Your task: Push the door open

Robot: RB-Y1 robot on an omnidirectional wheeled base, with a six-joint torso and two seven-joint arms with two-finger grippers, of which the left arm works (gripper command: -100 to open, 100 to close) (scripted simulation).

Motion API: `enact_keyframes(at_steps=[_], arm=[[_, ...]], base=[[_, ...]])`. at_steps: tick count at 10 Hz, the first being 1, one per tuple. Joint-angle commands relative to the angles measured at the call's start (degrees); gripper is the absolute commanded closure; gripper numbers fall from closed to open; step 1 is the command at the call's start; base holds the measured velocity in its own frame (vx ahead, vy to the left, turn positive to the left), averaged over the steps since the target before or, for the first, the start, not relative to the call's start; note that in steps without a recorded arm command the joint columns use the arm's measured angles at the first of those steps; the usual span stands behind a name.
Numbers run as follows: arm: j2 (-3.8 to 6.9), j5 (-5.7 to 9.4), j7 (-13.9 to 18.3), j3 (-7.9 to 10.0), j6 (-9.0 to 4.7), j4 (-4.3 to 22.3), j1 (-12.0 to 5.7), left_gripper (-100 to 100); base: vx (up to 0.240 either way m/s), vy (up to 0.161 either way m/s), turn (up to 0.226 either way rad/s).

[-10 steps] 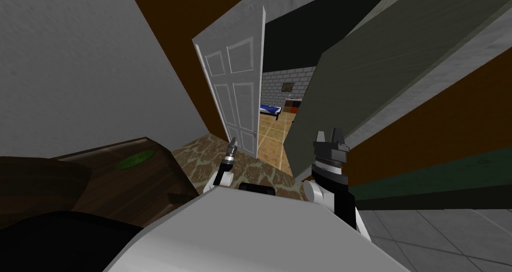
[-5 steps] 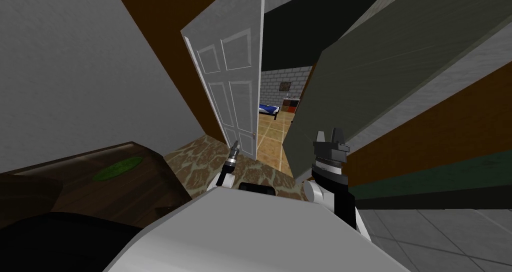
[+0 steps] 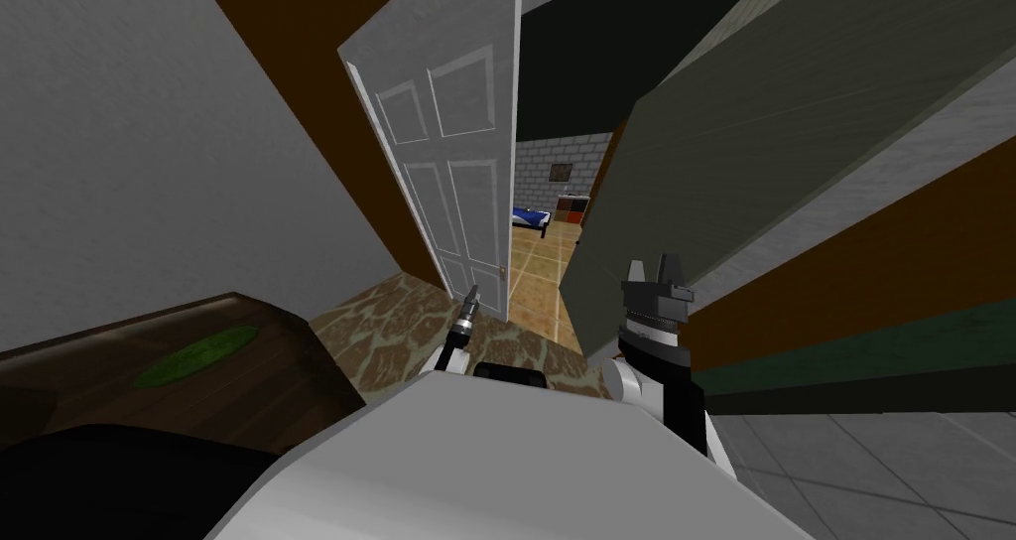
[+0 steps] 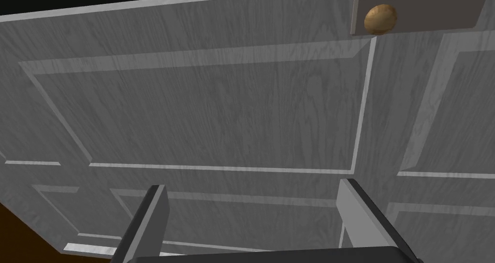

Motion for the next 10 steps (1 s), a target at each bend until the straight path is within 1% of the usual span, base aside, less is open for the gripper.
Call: enact_keyframes(at_steps=[1, 4, 10], arm=[[0.03, 0.01, 0.35, -0.53, -0.78, 2.48, -0.43, -100], [-0.14, -0.01, 0.85, -1.47, -1.88, 6.95, -1.48, -100], [-0.72, -0.04, 1.73, -3.10, -3.79, 14.70, -3.28, -100]], base=[[0.095, 0.039, -0.087], [0.088, 0.036, -0.067], [0.094, 0.043, -0.058]])
